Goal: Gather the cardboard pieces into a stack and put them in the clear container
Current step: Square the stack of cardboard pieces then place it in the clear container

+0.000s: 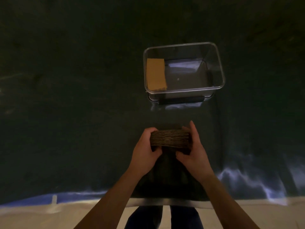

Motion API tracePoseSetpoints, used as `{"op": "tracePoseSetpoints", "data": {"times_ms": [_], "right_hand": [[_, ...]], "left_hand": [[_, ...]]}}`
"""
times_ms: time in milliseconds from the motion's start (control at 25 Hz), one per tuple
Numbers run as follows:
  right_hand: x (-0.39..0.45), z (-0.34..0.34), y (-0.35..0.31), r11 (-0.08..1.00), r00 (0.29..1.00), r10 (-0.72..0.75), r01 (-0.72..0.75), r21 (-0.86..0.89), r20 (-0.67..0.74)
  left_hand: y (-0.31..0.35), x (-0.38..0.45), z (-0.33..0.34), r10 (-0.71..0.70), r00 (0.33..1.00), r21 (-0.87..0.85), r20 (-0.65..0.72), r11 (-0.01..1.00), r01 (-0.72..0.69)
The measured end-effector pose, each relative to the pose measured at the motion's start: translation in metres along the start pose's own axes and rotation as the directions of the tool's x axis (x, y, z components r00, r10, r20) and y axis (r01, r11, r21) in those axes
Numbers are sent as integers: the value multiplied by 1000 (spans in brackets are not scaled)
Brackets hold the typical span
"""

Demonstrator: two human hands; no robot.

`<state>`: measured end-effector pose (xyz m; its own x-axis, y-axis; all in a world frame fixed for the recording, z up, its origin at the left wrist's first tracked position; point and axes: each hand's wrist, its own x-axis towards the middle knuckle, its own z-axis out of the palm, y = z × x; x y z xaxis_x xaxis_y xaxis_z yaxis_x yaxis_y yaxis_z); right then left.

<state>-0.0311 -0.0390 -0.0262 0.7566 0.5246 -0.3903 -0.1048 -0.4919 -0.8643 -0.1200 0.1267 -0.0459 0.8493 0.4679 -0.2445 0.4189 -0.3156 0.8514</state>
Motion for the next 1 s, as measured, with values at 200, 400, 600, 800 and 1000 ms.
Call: {"op": "tracePoseSetpoints", "data": {"times_ms": [200,400,600,800,1000], "right_hand": [[21,-5,-15,895,994,-92,59,-441,-54],[19,-4,-11,785,945,-323,234,-574,-57],[22,6,-3,785,963,-268,202,-585,-28],[21,6,2,776,954,-291,191,-601,-73],[21,6,3,777,960,-280,227,-587,1]], "left_hand": [[6,0,-1,5,1000,-18,-30,1000,-6],[9,-5,-6,42,992,85,-120,996,-32],[6,-5,-6,50,994,180,-94,983,-32],[0,-2,-2,90,990,269,-106,961,-59],[-10,2,1,94,992,367,-83,928,-57]]}}
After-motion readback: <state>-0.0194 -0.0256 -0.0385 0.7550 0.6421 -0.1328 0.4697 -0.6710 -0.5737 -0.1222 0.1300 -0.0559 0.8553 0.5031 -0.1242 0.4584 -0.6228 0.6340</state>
